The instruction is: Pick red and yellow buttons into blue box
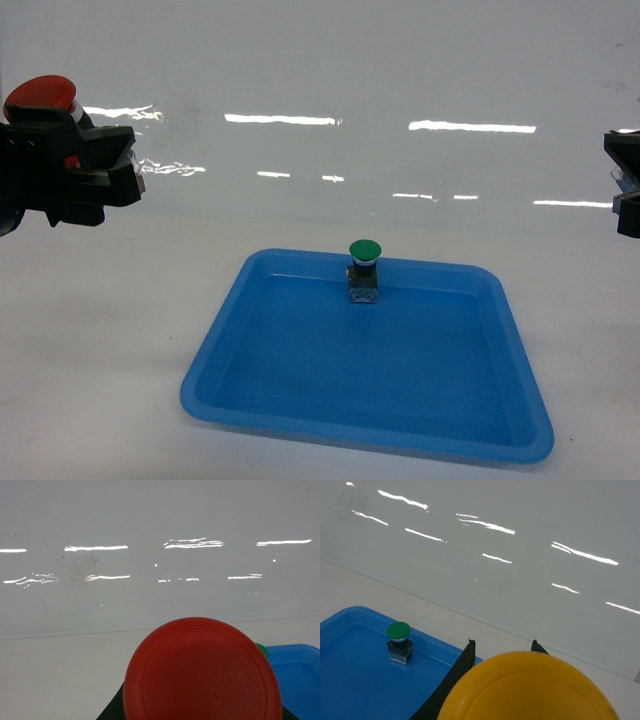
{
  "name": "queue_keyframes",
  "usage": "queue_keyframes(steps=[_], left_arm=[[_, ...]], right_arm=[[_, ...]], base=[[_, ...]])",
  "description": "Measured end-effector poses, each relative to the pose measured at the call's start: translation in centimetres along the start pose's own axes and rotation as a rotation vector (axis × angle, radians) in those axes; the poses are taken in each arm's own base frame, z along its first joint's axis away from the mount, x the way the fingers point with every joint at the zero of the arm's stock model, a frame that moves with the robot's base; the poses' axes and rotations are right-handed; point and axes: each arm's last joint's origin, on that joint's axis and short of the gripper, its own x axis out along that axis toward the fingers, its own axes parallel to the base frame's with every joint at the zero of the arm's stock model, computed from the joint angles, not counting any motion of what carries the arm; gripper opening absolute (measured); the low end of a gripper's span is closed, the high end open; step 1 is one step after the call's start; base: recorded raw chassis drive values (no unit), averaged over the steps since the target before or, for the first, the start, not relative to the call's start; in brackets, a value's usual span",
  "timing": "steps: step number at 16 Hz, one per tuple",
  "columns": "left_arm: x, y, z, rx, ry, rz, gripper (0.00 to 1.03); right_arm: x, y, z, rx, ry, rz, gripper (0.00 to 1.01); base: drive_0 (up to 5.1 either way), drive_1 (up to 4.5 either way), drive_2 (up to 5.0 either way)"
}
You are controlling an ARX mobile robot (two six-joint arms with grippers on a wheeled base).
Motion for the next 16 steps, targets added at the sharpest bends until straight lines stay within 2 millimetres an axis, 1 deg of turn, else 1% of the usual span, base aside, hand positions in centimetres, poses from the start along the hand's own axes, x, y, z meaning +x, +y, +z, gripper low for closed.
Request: queue_keyframes(steps=[14,16], left_arm=[[0.01,-0.05,0.0,0.0,-0.001,-0.002,0.25],[0.01,-0.05,-0.01,0.0,0.0,-0.002,0.25]], right_arm=[[0.09,0.08,-0.13,0.006,0.002,-0.001,0.28],[0.1,0.19,-0.12,0.006,0.003,0.003,0.28]], base=[[0.0,0.0,0.0],[0.0,-4.05,4.0]])
